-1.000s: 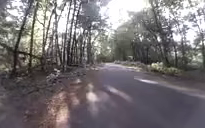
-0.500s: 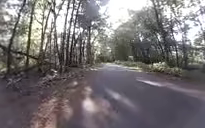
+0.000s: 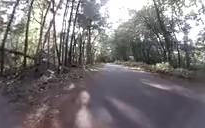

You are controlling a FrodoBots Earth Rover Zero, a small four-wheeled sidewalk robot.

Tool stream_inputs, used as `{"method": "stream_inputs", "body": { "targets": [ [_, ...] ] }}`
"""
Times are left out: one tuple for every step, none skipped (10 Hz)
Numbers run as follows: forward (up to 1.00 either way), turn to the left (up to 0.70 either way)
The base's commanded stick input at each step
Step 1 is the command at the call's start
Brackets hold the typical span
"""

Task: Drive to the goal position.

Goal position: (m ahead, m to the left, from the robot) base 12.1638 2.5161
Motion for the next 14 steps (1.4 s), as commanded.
{"method": "stream_inputs", "body": {
  "targets": [
    [0.70, -0.01],
    [0.70, -0.01],
    [0.70, -0.01],
    [0.70, -0.01],
    [0.70, -0.01],
    [0.70, -0.01],
    [0.70, -0.01],
    [0.70, -0.01],
    [0.70, -0.01],
    [0.70, -0.01],
    [0.70, -0.01],
    [0.70, -0.01],
    [0.70, -0.01],
    [0.70, 0.00]
  ]
}}
